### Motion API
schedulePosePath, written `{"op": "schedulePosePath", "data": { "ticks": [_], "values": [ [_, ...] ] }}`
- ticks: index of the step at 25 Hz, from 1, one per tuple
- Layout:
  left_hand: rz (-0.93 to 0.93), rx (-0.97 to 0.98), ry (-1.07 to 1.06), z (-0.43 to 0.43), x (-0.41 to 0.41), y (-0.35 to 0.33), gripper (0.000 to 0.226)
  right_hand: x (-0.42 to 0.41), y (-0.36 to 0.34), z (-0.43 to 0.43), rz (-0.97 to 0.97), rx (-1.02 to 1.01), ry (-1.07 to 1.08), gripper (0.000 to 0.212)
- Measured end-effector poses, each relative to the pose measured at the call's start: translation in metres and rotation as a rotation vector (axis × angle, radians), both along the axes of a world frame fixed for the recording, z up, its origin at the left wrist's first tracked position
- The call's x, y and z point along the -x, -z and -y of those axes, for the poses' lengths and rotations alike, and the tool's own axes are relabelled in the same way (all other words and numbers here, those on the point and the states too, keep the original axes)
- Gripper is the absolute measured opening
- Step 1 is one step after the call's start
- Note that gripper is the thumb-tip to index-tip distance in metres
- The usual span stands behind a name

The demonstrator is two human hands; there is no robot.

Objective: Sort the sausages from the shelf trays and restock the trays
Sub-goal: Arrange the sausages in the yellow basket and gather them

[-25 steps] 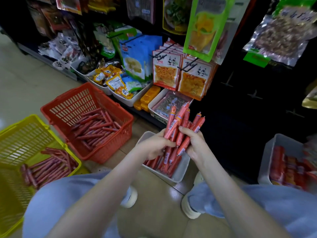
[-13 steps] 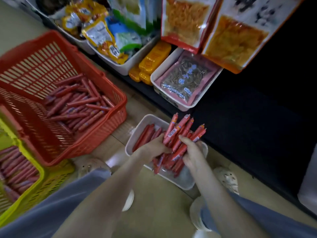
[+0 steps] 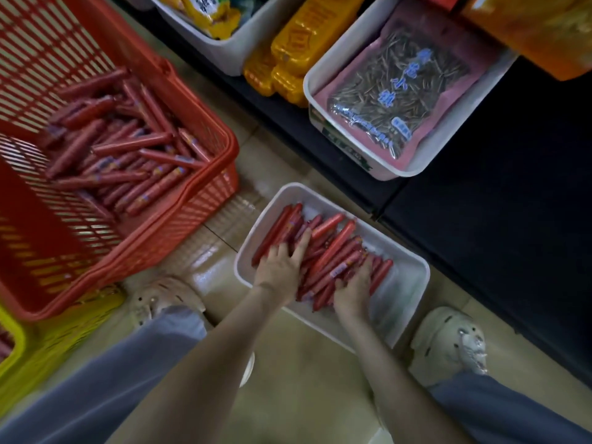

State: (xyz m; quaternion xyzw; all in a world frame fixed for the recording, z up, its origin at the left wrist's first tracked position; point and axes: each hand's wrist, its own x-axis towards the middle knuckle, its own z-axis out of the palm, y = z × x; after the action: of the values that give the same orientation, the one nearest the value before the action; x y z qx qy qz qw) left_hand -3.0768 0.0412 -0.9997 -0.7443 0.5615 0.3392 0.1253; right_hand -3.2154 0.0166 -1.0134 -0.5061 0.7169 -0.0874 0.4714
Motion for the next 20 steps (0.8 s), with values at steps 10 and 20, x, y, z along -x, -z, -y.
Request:
{"op": "schedulePosePath", "data": {
  "ticks": [10,20],
  "values": [
    [0.235,-0.070,0.029,-0.012,0.008,0.007,0.067,0.015,0.006,0.000,-0.379,0.003,-0.739,0.083],
    [0.072,-0.119,-0.043,-0.010,0.019,0.007,0.075,0.052,0.002,-0.023,-0.247,0.032,-0.139,0.078]
  ]
}}
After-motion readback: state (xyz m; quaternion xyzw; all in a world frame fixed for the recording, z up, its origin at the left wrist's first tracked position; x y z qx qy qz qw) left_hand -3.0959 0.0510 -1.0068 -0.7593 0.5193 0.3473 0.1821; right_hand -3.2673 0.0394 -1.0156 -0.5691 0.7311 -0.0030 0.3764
